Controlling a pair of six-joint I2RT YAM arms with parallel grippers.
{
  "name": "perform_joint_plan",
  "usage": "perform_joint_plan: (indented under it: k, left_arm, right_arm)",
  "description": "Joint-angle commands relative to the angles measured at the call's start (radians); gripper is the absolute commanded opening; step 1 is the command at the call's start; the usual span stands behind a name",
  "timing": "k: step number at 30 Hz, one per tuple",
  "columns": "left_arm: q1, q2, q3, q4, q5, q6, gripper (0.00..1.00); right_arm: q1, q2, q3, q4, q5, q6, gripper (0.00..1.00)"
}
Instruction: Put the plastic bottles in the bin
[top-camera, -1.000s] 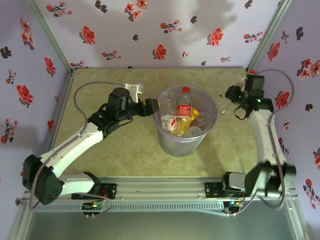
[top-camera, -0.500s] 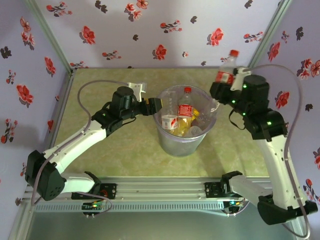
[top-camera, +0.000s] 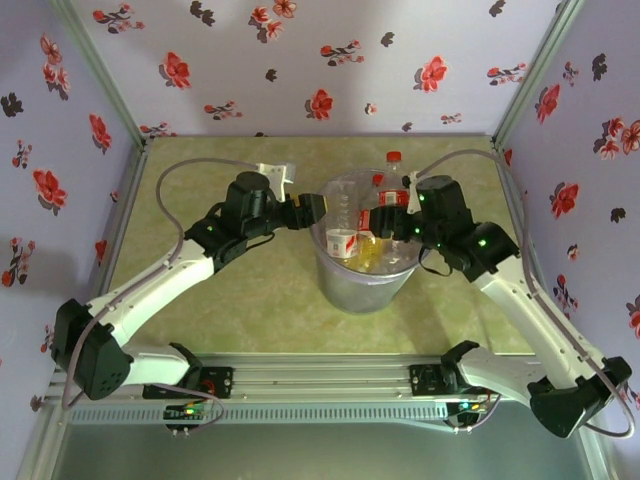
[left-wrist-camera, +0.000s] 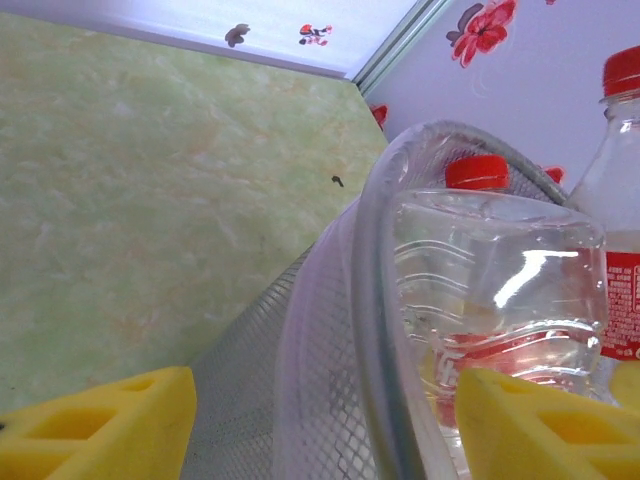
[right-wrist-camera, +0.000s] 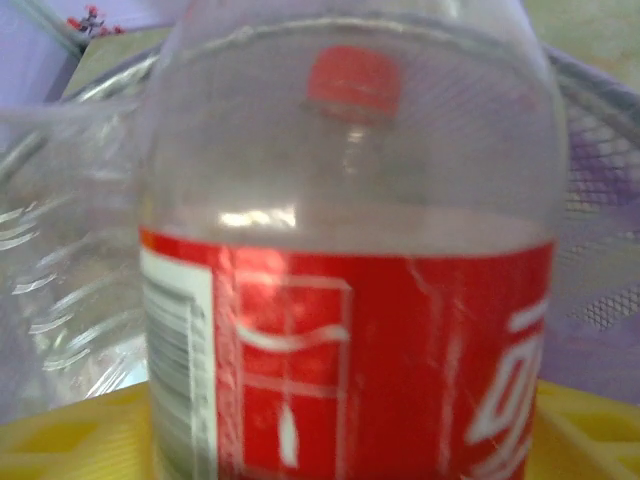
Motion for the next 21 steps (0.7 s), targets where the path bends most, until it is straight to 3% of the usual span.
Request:
perform_joint_plan:
  k: [1,6,8,16,21]
  left_arm:
    - [-0.006,0.022,0.027,-0.027,-0.025,0.018,0.69]
    - [-0.006,0.037,0.040,-0.024,-0.025,0.023,0.69]
    - [-0.006,0.039,0.040,-0.024,-0.025,0.024,0.70]
    - [-0.006,0.033,0.039,-0.030,-0.028,0.025,0.69]
    - [-0.007,0.039,0.042,-0.027,-0.028,0.028,0.69]
  right_arm:
    - [-0.001,-0.062,0.117,-0.149,0.076,-0.055,0.85]
    - [-0.001,-0.030,0.230,-0.223,0.158,-0.125,0.86]
    - [0.000,-0.007,0.245,-0.209,0.155,-0.130,0.82]
    - [0.001,0.102,0.236,-0.204,0.144,-0.131,0.49]
    - [0.011,0.089,0.151,-0.188,0.069,-0.093,0.49]
